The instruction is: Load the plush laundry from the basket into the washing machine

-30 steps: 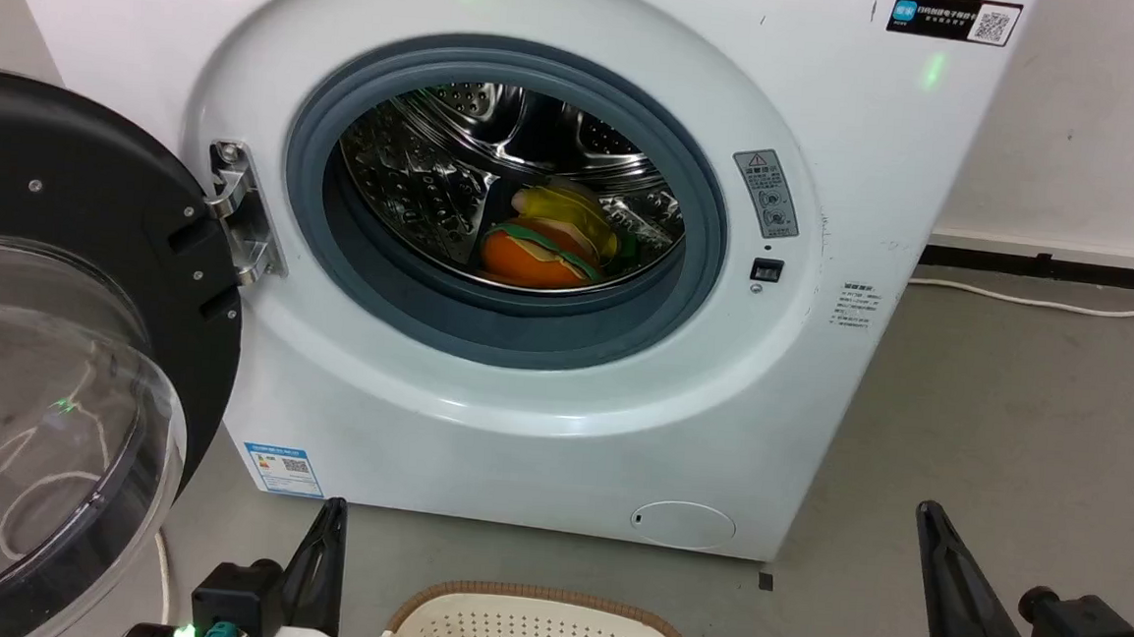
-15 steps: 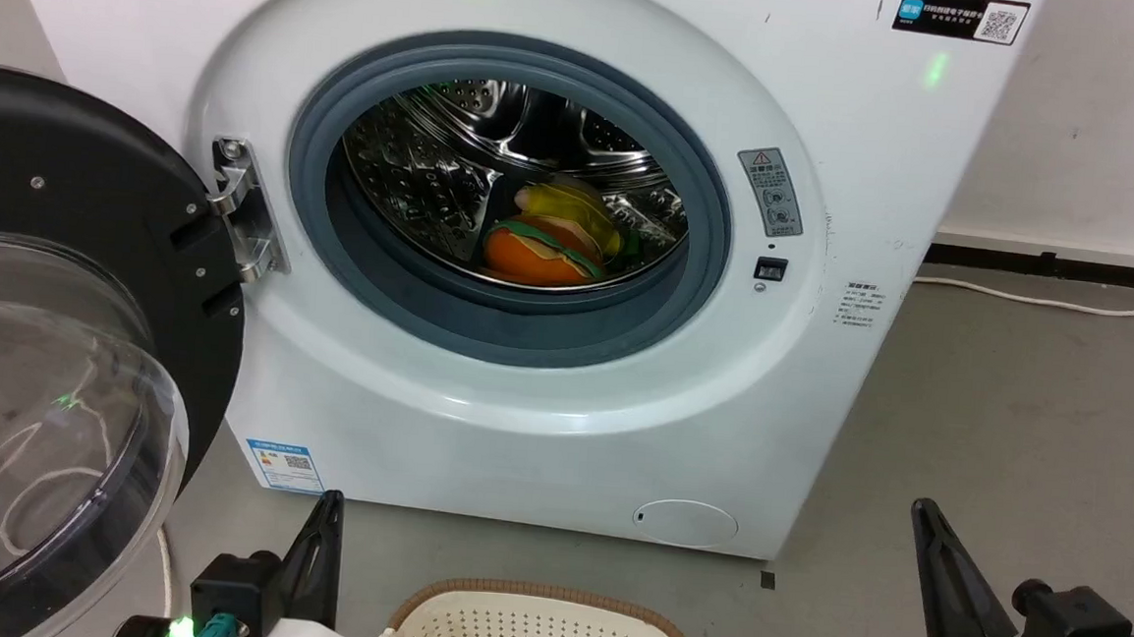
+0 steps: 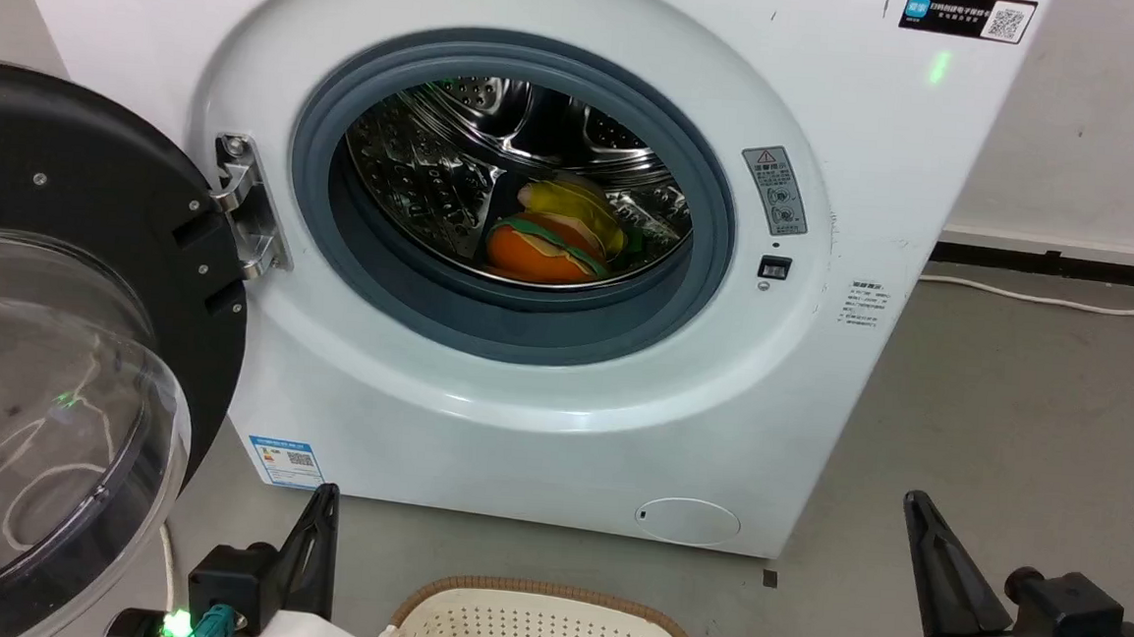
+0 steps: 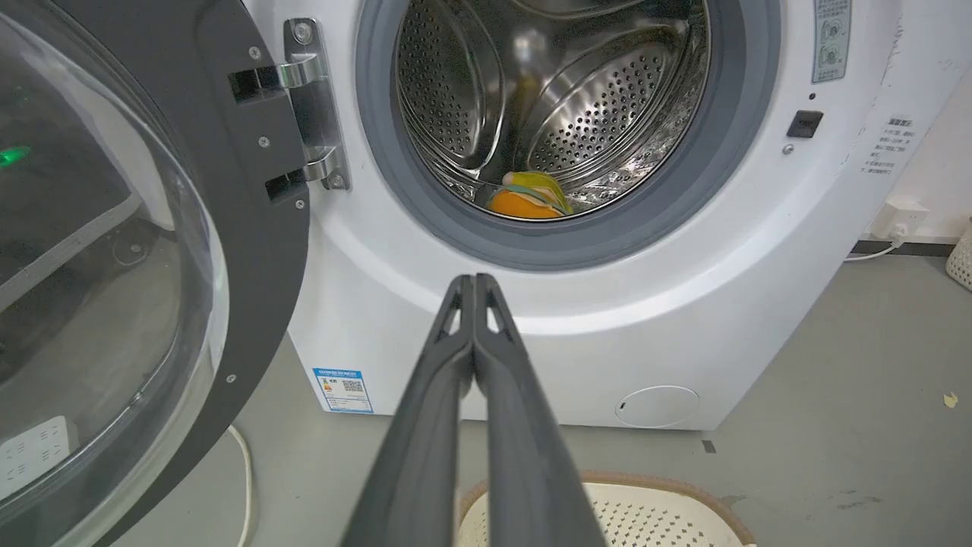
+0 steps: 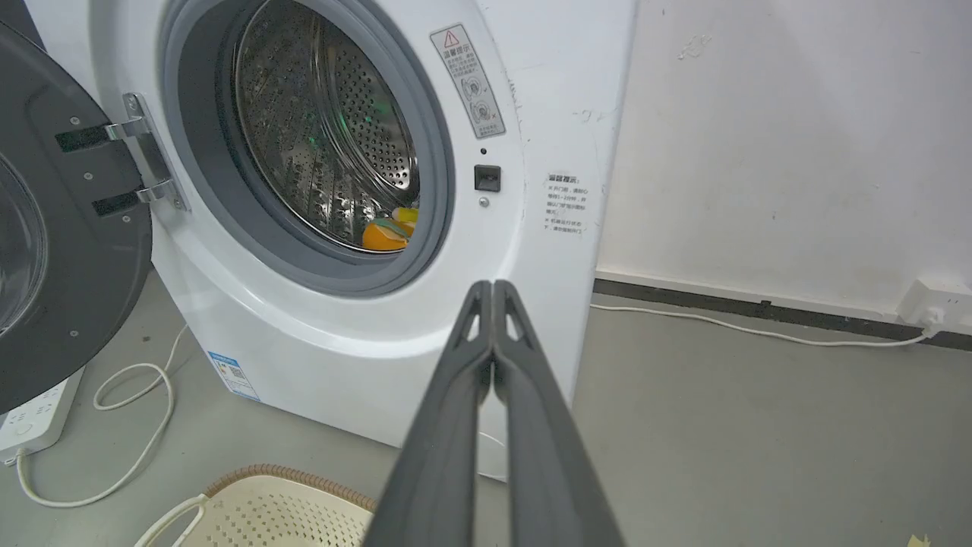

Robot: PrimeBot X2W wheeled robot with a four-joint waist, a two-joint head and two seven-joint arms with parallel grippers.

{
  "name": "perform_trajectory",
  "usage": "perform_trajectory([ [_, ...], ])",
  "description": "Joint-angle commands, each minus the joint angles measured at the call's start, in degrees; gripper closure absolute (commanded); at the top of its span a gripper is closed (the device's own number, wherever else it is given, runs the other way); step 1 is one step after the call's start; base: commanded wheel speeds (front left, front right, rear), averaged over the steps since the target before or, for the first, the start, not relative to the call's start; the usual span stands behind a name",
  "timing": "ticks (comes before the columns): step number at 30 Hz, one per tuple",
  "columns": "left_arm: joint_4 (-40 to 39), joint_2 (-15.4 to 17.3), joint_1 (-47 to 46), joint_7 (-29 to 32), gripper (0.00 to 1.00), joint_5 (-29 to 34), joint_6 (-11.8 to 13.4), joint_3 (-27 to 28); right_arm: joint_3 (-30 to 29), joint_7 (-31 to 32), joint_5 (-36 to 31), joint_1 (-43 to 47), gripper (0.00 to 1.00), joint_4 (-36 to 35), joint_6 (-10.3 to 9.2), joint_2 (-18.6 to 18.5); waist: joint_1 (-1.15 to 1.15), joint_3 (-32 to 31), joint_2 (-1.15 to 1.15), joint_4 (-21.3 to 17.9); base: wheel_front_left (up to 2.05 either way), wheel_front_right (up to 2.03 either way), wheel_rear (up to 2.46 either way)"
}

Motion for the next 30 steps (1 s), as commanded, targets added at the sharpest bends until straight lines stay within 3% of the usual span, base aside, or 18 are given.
perform_trajectory([
  [1, -0.5, -0.4, -1.0, 0.4, 1.0, 0.5, -0.2, 0.3, 0.1, 0.3, -0.6, -0.8, 1.0, -0.3, -0.03, 0.0, 0.0, 0.0, 0.0, 0.0, 0.0, 0.0, 0.0],
  [30, -3.2, -1.5, -1.5, 3.8, 1.0, 3.5, -0.7, 2.4, 0.3, 3.7, -2.1, -1.8, 1.0, -1.0, -0.04, 0.0, 0.0, 0.5, 0.0, 0.5, 0.0, 0.0, 0.0],
])
